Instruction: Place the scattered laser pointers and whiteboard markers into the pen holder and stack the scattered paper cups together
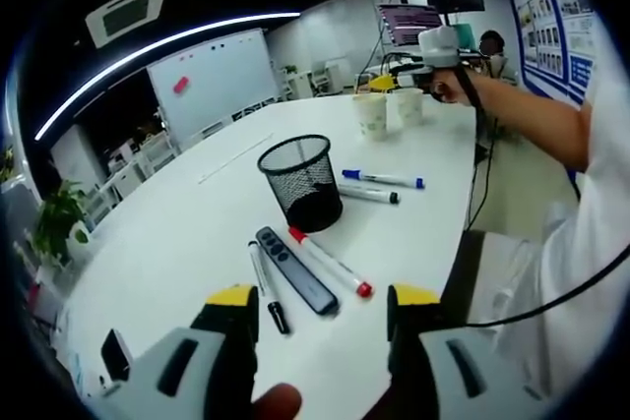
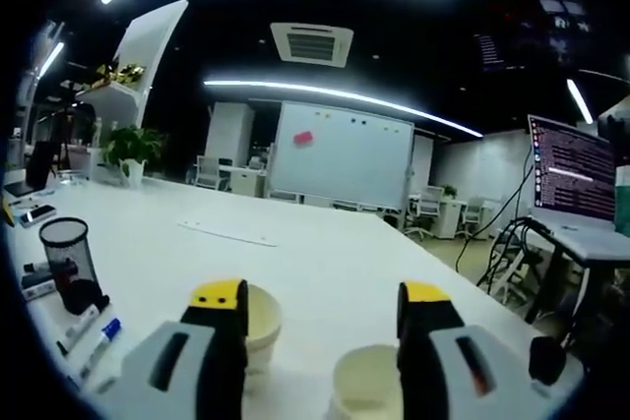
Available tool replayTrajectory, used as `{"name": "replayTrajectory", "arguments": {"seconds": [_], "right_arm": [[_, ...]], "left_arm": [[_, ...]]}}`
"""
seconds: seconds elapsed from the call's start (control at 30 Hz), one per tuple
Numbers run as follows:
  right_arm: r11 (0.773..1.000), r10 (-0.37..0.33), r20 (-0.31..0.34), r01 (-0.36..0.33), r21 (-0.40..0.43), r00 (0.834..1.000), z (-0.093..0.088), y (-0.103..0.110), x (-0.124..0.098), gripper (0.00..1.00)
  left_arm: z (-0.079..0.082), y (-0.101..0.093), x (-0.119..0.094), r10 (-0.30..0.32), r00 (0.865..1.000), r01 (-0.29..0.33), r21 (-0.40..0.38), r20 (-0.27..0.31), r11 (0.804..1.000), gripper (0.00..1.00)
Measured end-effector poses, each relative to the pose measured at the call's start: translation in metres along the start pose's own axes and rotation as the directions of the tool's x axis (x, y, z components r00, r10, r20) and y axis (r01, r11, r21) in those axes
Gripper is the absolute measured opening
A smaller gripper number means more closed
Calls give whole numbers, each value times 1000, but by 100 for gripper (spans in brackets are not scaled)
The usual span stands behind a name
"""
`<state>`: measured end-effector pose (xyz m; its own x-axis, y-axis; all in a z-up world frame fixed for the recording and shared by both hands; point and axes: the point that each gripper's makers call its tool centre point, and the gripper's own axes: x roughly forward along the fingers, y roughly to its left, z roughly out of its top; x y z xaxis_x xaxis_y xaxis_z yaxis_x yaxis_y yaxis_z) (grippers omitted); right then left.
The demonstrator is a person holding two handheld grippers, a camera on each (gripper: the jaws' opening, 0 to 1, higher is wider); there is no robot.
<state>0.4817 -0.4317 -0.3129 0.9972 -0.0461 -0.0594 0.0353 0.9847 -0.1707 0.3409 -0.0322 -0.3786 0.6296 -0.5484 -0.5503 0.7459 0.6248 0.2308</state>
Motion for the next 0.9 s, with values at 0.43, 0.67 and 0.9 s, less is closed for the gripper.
{"name": "replayTrajectory", "arguments": {"seconds": [0.43,0.67,0.9], "right_arm": [[1000,-23,-7,23,4,1000,-3,-12,-1,64],[999,-37,-13,37,14,999,-4,-16,-3,65],[998,-61,-23,61,17,998,-11,-31,1,67]], "left_arm": [[-3,-2,2,-7,1000,7,-2,-8,1000,53],[-6,-1,4,-8,1000,8,-5,-11,1000,53],[-9,0,4,-7,1000,7,-9,-10,1000,53]]}}
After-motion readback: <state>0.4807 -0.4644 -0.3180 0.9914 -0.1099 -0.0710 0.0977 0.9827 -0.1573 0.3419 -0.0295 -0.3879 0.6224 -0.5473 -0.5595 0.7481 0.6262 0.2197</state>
